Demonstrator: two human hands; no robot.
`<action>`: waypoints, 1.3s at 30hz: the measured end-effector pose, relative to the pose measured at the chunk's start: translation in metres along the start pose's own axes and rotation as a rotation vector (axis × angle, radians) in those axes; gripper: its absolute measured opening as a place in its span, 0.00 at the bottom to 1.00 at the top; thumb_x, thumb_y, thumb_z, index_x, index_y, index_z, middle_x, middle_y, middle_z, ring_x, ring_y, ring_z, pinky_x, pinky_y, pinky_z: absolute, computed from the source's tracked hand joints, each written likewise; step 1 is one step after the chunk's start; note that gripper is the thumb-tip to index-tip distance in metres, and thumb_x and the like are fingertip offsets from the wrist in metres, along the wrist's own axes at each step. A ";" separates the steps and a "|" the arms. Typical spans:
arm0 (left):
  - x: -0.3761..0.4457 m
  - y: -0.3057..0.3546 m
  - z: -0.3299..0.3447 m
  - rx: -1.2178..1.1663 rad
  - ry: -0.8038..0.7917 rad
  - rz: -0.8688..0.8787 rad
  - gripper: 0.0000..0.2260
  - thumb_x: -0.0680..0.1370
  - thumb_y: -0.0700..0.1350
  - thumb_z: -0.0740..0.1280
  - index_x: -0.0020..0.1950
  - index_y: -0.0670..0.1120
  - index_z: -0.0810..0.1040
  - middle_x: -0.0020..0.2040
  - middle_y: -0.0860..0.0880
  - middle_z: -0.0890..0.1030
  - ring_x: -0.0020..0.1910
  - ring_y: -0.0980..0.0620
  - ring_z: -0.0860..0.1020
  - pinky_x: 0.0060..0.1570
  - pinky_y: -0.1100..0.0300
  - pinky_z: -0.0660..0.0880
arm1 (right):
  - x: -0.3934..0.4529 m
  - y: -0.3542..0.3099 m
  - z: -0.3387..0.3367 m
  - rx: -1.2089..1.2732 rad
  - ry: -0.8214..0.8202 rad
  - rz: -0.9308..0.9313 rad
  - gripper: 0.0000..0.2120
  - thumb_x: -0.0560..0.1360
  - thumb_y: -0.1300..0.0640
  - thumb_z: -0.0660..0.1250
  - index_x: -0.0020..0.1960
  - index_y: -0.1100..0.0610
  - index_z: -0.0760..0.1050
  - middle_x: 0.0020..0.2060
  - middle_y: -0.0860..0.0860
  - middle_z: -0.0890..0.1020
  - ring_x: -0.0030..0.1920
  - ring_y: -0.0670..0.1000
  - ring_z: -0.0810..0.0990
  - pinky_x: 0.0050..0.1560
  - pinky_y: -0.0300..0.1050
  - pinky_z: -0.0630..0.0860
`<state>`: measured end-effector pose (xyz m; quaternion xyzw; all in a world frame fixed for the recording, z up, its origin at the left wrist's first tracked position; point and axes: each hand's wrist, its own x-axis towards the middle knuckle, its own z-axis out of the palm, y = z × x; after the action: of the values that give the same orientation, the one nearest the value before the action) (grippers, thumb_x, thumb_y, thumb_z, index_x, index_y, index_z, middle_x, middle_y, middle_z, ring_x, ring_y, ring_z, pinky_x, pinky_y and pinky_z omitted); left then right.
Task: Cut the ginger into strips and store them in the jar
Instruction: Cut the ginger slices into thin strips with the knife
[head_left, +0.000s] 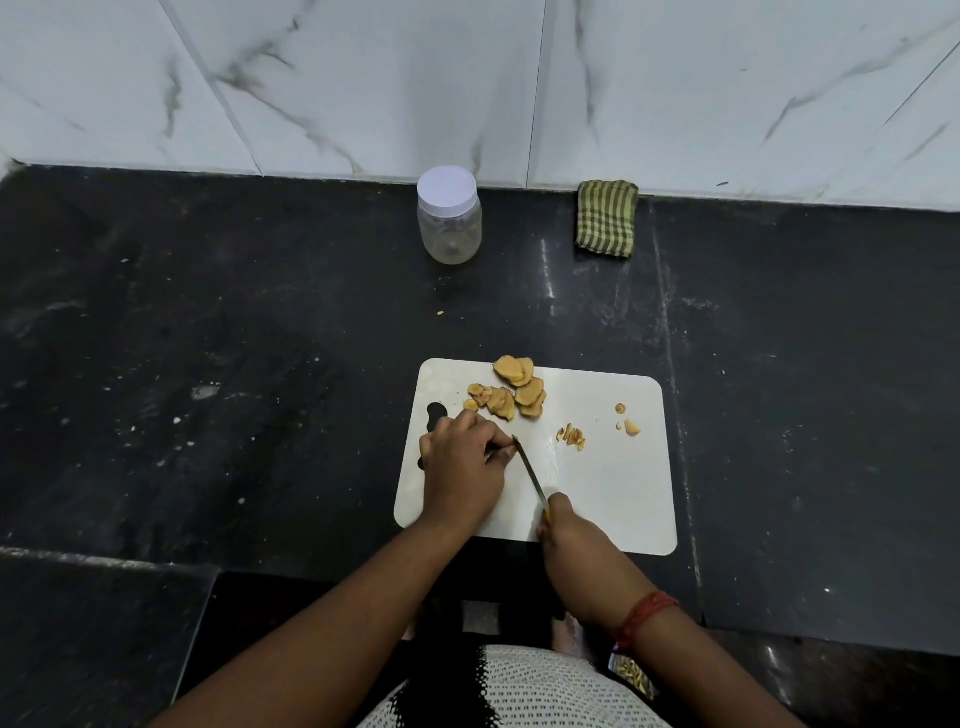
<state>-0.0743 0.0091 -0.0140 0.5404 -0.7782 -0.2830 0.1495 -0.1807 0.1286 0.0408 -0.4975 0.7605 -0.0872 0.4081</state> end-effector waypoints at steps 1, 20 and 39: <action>0.000 0.000 0.000 0.004 0.000 0.002 0.01 0.78 0.49 0.72 0.46 0.54 0.83 0.48 0.60 0.75 0.53 0.55 0.69 0.54 0.56 0.60 | 0.001 0.000 0.000 -0.006 -0.007 -0.001 0.15 0.78 0.66 0.52 0.64 0.62 0.61 0.40 0.51 0.73 0.36 0.52 0.70 0.38 0.42 0.65; -0.005 0.007 0.000 0.037 0.006 -0.031 0.03 0.78 0.47 0.71 0.45 0.53 0.81 0.49 0.58 0.75 0.55 0.53 0.69 0.54 0.57 0.56 | -0.012 0.025 0.012 0.067 -0.071 0.044 0.18 0.81 0.59 0.54 0.69 0.57 0.59 0.48 0.50 0.73 0.43 0.47 0.72 0.44 0.38 0.65; 0.013 0.036 0.010 0.153 0.008 0.183 0.04 0.80 0.49 0.70 0.52 0.54 0.84 0.52 0.53 0.77 0.57 0.50 0.70 0.55 0.53 0.60 | -0.039 0.040 -0.040 0.853 -0.021 0.190 0.10 0.82 0.54 0.56 0.50 0.60 0.60 0.30 0.53 0.65 0.22 0.49 0.59 0.24 0.39 0.56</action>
<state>-0.1117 0.0086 -0.0015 0.4781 -0.8430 -0.2056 0.1360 -0.2291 0.1698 0.0664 -0.2129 0.6946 -0.3504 0.5911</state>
